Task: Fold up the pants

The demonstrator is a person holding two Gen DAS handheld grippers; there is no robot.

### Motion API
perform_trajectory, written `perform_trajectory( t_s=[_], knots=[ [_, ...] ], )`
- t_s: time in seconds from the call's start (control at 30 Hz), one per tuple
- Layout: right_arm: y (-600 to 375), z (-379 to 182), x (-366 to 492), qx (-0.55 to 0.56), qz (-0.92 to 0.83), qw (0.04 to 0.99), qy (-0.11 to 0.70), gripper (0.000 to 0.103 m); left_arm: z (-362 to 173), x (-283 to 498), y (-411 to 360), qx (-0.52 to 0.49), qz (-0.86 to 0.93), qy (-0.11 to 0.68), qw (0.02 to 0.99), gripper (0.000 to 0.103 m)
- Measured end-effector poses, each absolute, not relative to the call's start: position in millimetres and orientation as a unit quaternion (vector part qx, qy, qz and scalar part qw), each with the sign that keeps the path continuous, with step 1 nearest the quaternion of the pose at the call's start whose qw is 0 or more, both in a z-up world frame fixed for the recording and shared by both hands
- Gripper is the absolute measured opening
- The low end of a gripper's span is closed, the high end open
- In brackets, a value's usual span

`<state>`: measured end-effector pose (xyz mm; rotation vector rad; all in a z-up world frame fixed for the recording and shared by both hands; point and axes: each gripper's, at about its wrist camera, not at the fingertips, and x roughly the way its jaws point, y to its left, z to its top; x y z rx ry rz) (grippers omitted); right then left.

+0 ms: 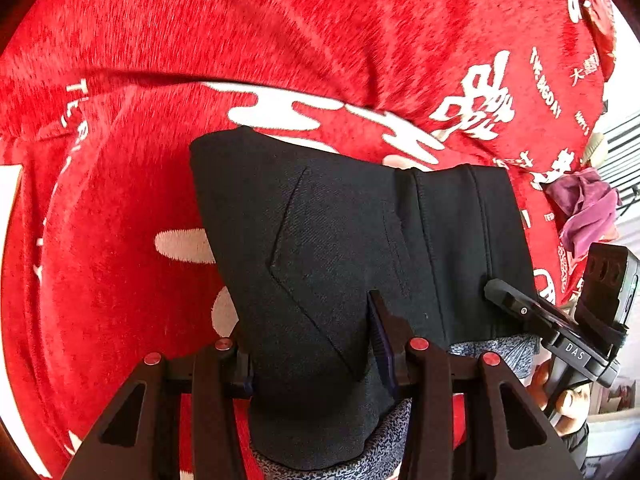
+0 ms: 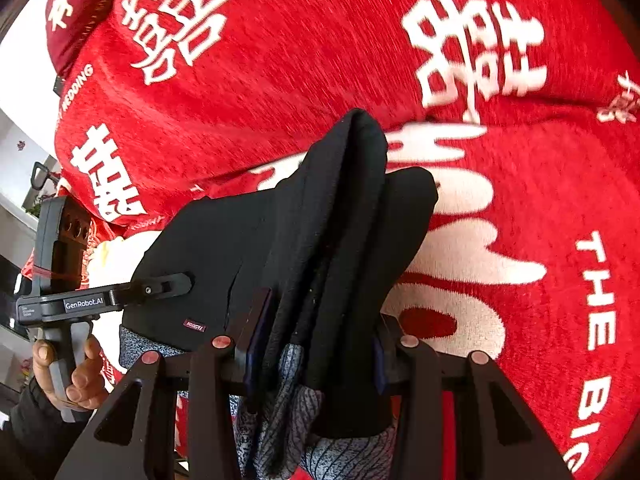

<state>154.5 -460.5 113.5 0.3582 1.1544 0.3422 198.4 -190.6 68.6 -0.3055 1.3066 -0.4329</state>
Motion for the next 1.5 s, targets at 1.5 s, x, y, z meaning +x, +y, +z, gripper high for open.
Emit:
perform_trajectory(
  t_s=[1.5],
  knots=[
    [-440.1, 98.4, 72.8, 0.119, 0.212, 0.838, 0.489, 0.081, 81.2, 113.7, -210.6, -0.139, -0.27, 0.56, 0.771, 0.066]
  ],
)
